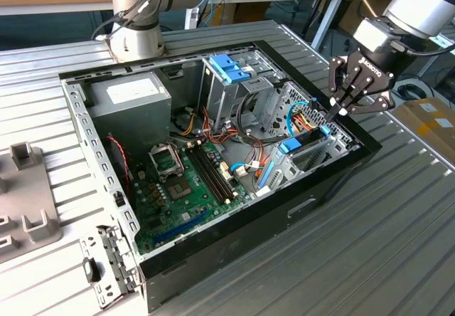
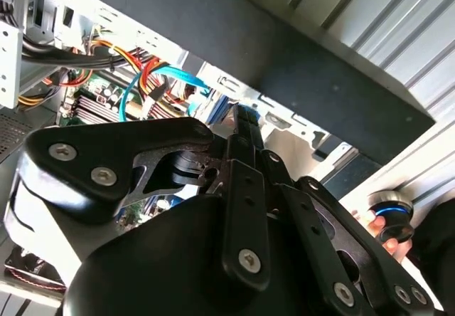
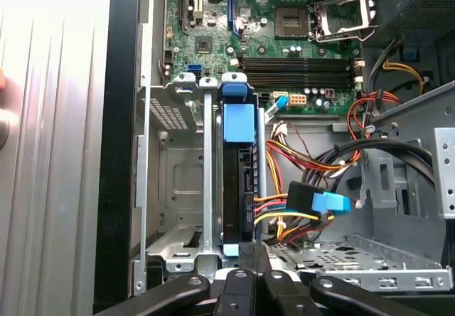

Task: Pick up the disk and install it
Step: 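Insert the first disk wire, then insert the second disk wire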

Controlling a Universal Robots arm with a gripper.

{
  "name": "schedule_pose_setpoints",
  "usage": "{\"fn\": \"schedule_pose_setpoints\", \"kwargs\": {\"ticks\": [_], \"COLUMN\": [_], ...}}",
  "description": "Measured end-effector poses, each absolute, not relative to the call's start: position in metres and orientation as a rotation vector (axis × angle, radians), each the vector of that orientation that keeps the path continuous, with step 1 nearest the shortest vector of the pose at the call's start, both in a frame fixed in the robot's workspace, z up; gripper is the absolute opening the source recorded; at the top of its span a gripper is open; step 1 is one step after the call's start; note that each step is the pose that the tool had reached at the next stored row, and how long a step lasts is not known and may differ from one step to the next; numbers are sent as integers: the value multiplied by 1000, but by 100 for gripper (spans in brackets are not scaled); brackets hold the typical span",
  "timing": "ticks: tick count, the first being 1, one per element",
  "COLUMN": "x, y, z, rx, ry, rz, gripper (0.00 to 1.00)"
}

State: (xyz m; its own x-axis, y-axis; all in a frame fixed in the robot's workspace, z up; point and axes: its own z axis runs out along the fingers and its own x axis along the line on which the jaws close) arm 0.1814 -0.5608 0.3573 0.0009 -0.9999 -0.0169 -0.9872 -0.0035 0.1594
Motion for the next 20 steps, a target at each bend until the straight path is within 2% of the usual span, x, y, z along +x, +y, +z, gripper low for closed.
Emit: {"fn": "schedule_pose_setpoints", "kwargs": {"ticks": [20], "x": [187], "y": [-561], "z": [367], "rx": [2145], "ry": [-2140], "rz": [-196], "gripper": [11]}}
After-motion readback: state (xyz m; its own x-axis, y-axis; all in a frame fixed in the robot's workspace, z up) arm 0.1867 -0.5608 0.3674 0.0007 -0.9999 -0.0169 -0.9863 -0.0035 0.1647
